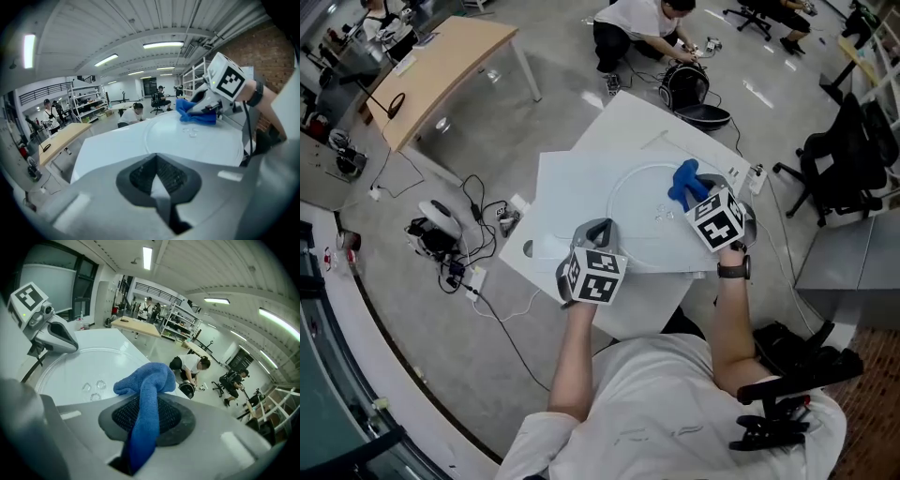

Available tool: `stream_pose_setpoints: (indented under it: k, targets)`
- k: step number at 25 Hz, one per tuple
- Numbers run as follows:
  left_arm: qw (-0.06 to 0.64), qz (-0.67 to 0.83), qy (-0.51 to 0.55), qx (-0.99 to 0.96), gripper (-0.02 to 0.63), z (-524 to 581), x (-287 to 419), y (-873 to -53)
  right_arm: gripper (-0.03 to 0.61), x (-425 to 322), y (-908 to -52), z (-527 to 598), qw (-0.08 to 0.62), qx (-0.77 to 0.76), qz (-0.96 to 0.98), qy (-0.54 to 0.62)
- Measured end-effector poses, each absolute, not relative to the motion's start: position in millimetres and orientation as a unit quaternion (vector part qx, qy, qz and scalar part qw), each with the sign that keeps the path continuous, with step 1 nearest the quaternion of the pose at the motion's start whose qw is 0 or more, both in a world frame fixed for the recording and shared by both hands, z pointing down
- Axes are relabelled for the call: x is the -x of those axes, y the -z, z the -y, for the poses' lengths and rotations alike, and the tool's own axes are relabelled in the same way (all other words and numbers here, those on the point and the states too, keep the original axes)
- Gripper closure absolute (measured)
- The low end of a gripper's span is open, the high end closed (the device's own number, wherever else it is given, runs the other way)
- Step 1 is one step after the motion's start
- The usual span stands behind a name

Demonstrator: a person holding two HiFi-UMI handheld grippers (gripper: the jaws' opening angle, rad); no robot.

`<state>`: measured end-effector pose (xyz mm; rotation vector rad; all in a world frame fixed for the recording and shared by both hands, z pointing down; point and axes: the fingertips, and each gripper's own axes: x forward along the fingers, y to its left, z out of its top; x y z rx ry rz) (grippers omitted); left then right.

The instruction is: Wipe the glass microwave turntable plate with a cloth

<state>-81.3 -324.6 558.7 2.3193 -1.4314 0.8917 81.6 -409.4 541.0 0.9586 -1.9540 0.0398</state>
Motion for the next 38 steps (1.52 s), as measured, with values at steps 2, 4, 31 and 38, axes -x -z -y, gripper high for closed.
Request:
stream_pose_setpoints:
  k: [2,4,31,38]
  targets:
    - [0.132,0.491,-0.31,-0.803,0.614,325.6,80.6,-558.4,0.497,-93.9,-539.3,399.3,0.465,-0.405,0.787,-0.022]
    - [0.129,0.488,-0.311,-0.805,0.614,327.9,78.0,-560.3,0.497,-103.5,-540.7,388.7,0.466,-0.412,0.782,-0.027]
    - [0.143,0.492,-0.306,-0.802,0.614,322.3,76.2,-556.5,0.5,33.0,-545.1,318.1,0.467,-0.214,0.858,0.034]
    - [0.154,0.51,-0.304,-0.789,0.614,329.3,72.2,-562.7,0.499,38.3,-551.8,390.3,0.444,-0.256,0.858,0.044]
